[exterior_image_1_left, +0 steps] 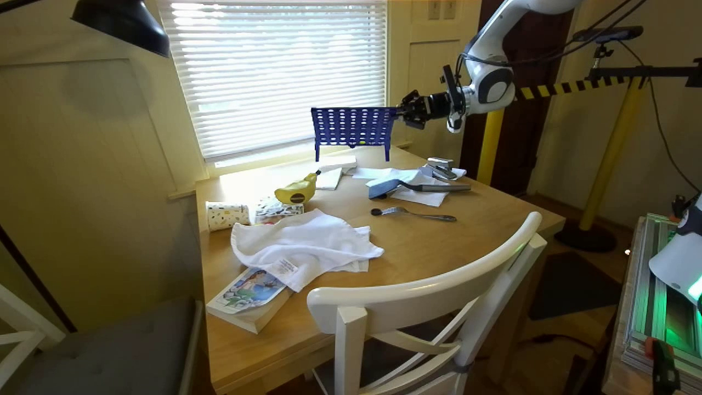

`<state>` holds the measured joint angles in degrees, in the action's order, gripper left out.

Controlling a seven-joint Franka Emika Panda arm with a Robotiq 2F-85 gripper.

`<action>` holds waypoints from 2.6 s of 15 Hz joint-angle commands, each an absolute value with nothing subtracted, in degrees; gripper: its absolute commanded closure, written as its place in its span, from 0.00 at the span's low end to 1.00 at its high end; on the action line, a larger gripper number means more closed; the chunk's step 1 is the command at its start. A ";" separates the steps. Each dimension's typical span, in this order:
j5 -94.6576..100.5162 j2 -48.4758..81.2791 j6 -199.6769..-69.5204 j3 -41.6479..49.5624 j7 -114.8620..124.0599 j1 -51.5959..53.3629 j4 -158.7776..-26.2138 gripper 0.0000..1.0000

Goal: Place the object upwards

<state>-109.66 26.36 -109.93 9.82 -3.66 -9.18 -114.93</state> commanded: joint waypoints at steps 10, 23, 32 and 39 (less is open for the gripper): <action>-103.58 27.01 -113.78 7.36 15.66 -8.07 -113.15 0.95; -104.71 29.01 -110.21 7.28 26.93 -10.85 -111.18 0.95; -106.56 29.77 -115.02 7.88 31.38 -10.96 -110.92 0.41; -104.31 25.61 -125.59 8.16 16.60 -7.31 -112.83 0.00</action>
<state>-104.72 28.49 -120.81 7.84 22.38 -9.24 -111.51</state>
